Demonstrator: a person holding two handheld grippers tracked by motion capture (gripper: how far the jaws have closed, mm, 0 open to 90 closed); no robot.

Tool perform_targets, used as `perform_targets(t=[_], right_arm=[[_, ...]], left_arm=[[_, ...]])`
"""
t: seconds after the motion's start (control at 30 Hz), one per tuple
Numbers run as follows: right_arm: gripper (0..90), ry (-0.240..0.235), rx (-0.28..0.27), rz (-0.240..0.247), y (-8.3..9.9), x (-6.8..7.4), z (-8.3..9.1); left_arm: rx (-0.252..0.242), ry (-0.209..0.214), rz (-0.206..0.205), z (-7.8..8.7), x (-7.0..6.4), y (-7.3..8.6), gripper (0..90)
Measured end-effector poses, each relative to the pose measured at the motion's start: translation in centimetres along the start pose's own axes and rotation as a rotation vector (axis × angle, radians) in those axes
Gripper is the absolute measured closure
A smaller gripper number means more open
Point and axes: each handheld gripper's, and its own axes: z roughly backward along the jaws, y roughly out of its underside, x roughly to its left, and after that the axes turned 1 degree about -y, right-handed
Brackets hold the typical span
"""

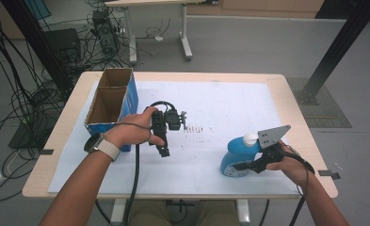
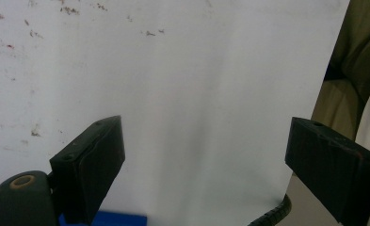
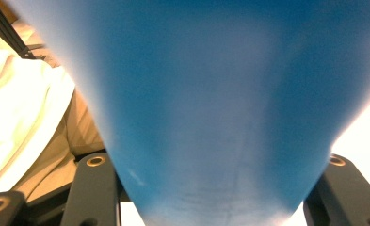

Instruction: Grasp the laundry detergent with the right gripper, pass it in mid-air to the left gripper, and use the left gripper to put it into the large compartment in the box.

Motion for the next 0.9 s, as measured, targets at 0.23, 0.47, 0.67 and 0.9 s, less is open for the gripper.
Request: perform_targets(t=[0.23, 0.47, 0.67, 0.9], right_arm=[[43.0, 0.001, 0.006, 0.000, -0.08, 0.01, -0.02], [43.0, 0.000, 0.007, 0.000, -0.10, 0.00, -0.02], [43.0, -0.001, 0.009, -0.001, -0.13, -0.05, -0.02], [42.9, 0.000, 0.006, -0.005, -0.10, -0.05, -0.02]], left_arm=[[-0.002, -0.001, 0.002, 0.03, 0.00, -0.01, 12.3], [-0.003, -0.001, 0.001, 0.07, 0.05, 0.00, 12.3], [-0.007, -0.002, 0.002, 0.03, 0.08, 0.01, 12.3], [-0.010, -0.002, 0.002, -0.01, 0.12, -0.04, 12.3]])
